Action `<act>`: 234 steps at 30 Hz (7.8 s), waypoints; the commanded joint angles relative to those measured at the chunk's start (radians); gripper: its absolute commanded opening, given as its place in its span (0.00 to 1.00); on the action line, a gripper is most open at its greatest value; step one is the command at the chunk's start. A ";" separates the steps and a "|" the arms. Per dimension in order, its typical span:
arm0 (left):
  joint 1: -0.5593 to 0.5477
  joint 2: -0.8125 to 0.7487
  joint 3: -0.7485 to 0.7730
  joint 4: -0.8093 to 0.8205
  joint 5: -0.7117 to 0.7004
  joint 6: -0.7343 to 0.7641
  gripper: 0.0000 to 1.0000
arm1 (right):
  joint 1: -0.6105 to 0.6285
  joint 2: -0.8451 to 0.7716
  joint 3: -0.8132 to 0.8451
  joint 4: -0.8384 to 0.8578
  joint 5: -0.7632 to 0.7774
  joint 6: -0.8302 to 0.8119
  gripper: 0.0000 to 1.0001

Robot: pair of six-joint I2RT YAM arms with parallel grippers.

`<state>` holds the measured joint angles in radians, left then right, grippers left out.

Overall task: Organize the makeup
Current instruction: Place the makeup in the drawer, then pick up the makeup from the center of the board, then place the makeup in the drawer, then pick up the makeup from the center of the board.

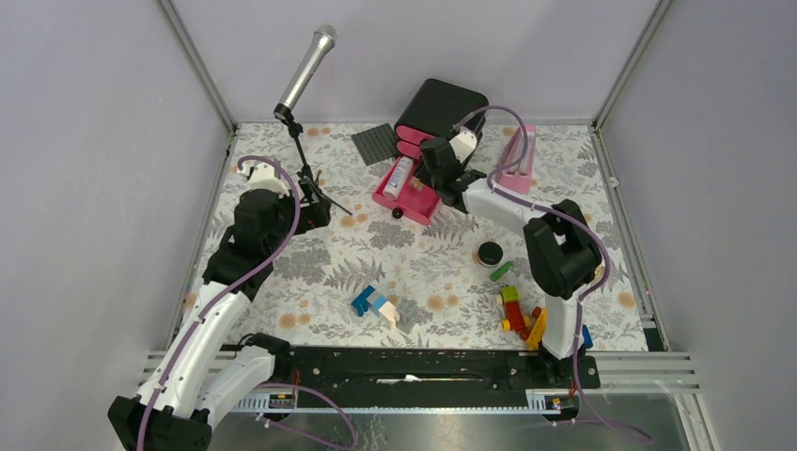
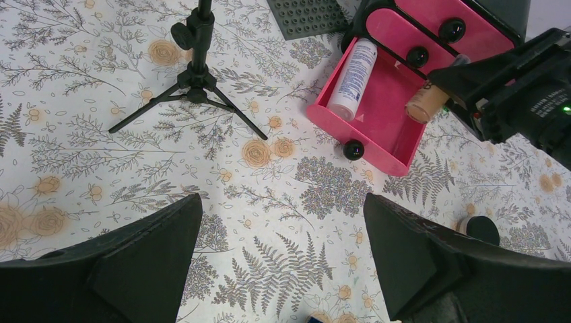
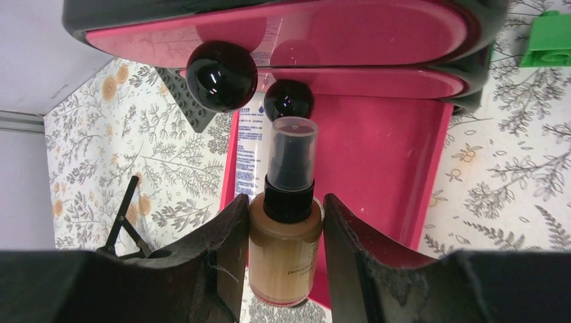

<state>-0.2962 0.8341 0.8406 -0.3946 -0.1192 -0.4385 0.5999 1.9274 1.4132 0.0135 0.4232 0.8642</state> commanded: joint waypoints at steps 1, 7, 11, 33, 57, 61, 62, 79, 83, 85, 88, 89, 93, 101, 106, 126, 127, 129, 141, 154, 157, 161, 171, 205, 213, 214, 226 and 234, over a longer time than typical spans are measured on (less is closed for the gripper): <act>0.006 -0.003 -0.001 0.046 0.009 -0.003 0.99 | 0.003 0.059 0.082 0.060 0.024 -0.031 0.25; 0.005 -0.002 -0.001 0.047 0.012 -0.005 0.99 | 0.003 0.113 0.092 0.056 0.009 -0.019 0.26; 0.005 -0.003 -0.001 0.048 0.012 -0.004 0.99 | 0.002 0.149 0.113 0.042 -0.014 -0.017 0.28; 0.006 -0.001 0.000 0.048 0.013 -0.005 0.99 | 0.012 0.023 0.090 -0.040 0.003 -0.099 0.73; 0.008 0.001 0.000 0.046 0.015 -0.006 0.99 | -0.236 -0.422 -0.438 -0.504 -0.282 -0.311 1.00; 0.009 0.003 0.000 0.046 0.016 -0.006 0.99 | -0.236 -0.365 -0.432 -0.505 -0.301 -0.323 1.00; 0.009 0.003 0.000 0.046 0.017 -0.006 0.99 | -0.237 -0.348 -0.430 -0.505 -0.302 -0.324 1.00; 0.012 0.003 0.000 0.049 0.022 -0.006 0.99 | -0.235 -0.269 -0.411 -0.501 -0.276 -0.352 0.68; 0.012 0.003 0.000 0.049 0.025 -0.007 0.99 | -0.222 -0.292 -0.404 -0.486 -0.267 -0.366 0.45; 0.012 0.003 0.000 0.049 0.025 -0.008 0.99 | -0.204 -0.308 -0.381 -0.484 -0.249 -0.368 0.44; 0.014 0.003 0.000 0.049 0.026 -0.008 0.99 | -0.158 -0.316 -0.311 -0.461 -0.257 -0.361 0.41; 0.014 0.003 0.000 0.050 0.026 -0.008 0.99 | -0.138 -0.312 -0.283 -0.445 -0.265 -0.360 0.41; 0.016 0.003 0.000 0.049 0.025 -0.008 0.99 | -0.079 -0.245 -0.111 -0.415 -0.307 -0.366 0.39; 0.016 0.004 -0.001 0.049 0.028 -0.008 0.99 | -0.030 -0.050 0.172 -0.375 -0.334 -0.464 0.37; 0.017 0.004 -0.001 0.049 0.026 -0.008 0.99 | -0.025 0.048 0.241 -0.358 -0.337 -0.503 0.37; 0.021 0.007 0.000 0.050 0.027 -0.008 0.99 | -0.007 0.226 0.388 -0.440 -0.214 -0.640 0.42; 0.021 0.006 -0.001 0.050 0.027 -0.008 0.99 | -0.007 0.229 0.390 -0.444 -0.210 -0.642 0.44; 0.022 0.007 -0.001 0.049 0.027 -0.008 0.99 | -0.007 0.238 0.397 -0.450 -0.209 -0.645 0.48; 0.022 0.011 -0.001 0.051 0.031 -0.009 0.99 | -0.006 0.228 0.414 -0.452 -0.216 -0.641 0.98; 0.024 0.013 0.001 0.050 0.030 -0.009 0.99 | -0.006 0.061 0.341 -0.439 -0.183 -0.645 1.00; 0.025 0.012 0.000 0.051 0.032 -0.009 0.99 | -0.007 -0.010 0.284 -0.439 -0.157 -0.636 1.00; 0.026 0.008 -0.001 0.052 0.032 -0.009 0.99 | -0.008 -0.123 0.163 -0.419 -0.060 -0.583 1.00; 0.040 0.016 -0.001 0.052 0.047 -0.009 0.99 | -0.087 -0.394 -0.149 -0.483 0.030 -0.442 1.00; -0.030 0.112 -0.084 0.080 0.100 -0.193 0.96 | -0.282 -0.475 -0.365 -0.472 -0.004 -0.477 0.99; -0.206 0.155 -0.038 0.103 -0.028 -0.195 0.96 | -0.284 -0.499 -0.385 -0.446 -0.016 -0.481 0.99; -0.216 0.156 -0.038 0.110 -0.039 -0.187 0.96 | -0.284 -0.508 -0.393 -0.432 -0.027 -0.481 0.99; -0.225 0.232 0.027 0.149 0.040 -0.075 0.97 | -0.284 -0.712 -0.428 -0.391 -0.053 -0.551 0.99; -0.228 0.282 0.097 0.133 0.045 -0.058 0.98 | -0.282 -0.677 -0.382 -0.373 -0.237 -0.483 0.99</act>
<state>-0.5201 1.1015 0.8627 -0.3054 -0.0937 -0.5312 0.3141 1.2144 0.9810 -0.3855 0.3084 0.3500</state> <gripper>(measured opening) 0.979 0.990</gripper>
